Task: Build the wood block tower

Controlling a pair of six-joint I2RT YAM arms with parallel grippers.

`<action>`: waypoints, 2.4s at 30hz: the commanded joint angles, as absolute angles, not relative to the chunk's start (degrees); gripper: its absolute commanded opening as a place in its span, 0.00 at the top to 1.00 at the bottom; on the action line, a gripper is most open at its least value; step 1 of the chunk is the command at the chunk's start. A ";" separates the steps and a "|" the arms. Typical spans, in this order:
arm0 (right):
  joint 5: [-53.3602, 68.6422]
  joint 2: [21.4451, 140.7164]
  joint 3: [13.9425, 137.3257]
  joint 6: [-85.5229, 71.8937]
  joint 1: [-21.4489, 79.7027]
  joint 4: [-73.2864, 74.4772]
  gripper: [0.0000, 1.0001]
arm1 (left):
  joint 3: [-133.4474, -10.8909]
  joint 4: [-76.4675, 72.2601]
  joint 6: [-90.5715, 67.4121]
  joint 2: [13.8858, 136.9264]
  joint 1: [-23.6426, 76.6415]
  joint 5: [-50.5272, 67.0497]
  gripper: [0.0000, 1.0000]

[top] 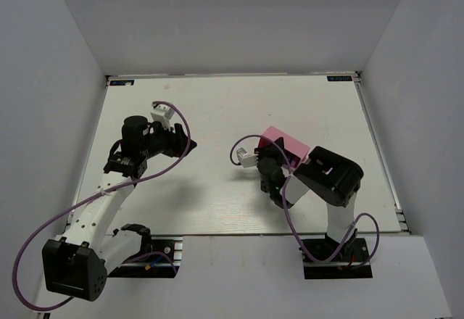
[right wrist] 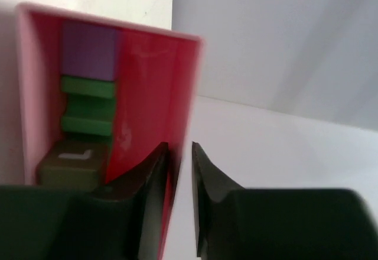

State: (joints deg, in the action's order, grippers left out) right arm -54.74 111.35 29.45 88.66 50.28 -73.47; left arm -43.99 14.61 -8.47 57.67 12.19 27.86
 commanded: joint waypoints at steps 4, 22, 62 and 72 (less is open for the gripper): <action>-55.81 100.21 31.80 64.49 50.45 -59.71 0.64 | -44.47 14.41 -8.70 55.99 12.48 27.86 0.33; -49.48 94.92 34.98 50.28 50.71 -30.68 0.36 | -44.47 14.41 -8.70 56.51 12.48 27.86 0.33; 13.88 85.87 63.72 30.67 23.03 30.32 0.10 | -45.00 12.66 -8.17 56.07 13.01 35.33 0.14; 13.62 88.50 63.63 32.52 20.31 30.32 0.10 | -45.00 12.66 -8.17 56.07 13.01 35.33 0.11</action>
